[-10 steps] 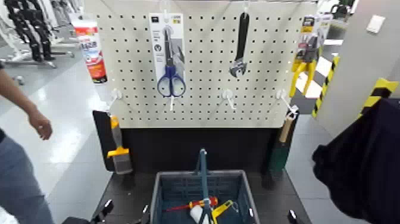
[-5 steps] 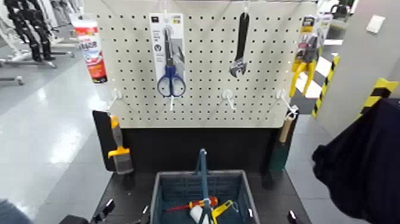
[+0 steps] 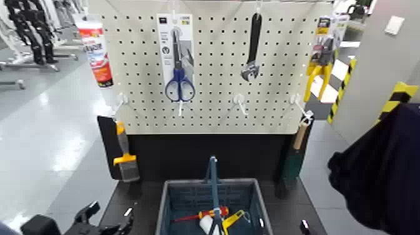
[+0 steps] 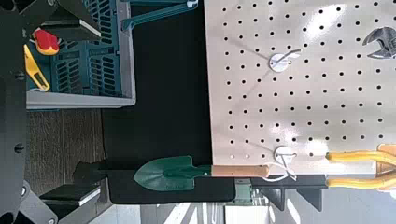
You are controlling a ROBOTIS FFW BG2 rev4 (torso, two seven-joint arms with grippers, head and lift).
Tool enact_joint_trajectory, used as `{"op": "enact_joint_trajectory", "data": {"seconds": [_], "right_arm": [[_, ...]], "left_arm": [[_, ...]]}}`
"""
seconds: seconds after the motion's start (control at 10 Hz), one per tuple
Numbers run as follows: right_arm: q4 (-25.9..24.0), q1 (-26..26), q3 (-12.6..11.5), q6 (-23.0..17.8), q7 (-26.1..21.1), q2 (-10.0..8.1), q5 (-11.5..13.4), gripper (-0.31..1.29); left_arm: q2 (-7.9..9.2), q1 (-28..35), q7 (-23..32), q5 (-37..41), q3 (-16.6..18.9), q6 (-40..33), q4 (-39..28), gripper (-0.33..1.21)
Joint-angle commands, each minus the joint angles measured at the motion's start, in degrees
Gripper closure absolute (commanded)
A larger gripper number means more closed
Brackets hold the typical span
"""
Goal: Put the yellow paint brush into the crate.
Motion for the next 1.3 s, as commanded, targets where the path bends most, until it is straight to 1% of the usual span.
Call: {"op": "enact_joint_trajectory", "data": {"seconds": [0.1, 0.3, 0.5, 0.8, 1.1, 1.3], "right_arm": [[0.0, 0.0, 0.0, 0.2, 0.0, 0.0, 0.0, 0.14], [0.0, 0.0, 0.1, 0.2, 0.0, 0.0, 0.0, 0.14], [0.0, 0.0, 0.2, 0.3, 0.0, 0.09, 0.0, 0.14], [0.1, -0.1, 0.2, 0.3, 0.1, 0.09, 0.0, 0.14], [0.3, -0.2, 0.2, -0.1, 0.1, 0.18, -0.1, 0.14], [0.4, -0.2, 0.0, -0.3, 0.1, 0.26, -0.1, 0.14]], "left_arm": [[1.89, -1.6, -2.9, 0.0, 3.7, 2.8, -0.7, 0.14], [4.97, -4.1, -5.0, -0.5, 5.7, 5.0, -0.9, 0.14], [7.6, -7.1, -6.7, -0.5, 6.4, 6.4, 0.2, 0.14], [11.74, -12.8, -11.1, -0.2, 5.6, 8.9, 4.5, 0.14], [14.37, -17.5, -13.8, 0.9, 4.3, 9.1, 9.6, 0.14], [15.6, -20.9, -15.6, 1.4, 2.8, 9.1, 12.6, 0.14]]}}
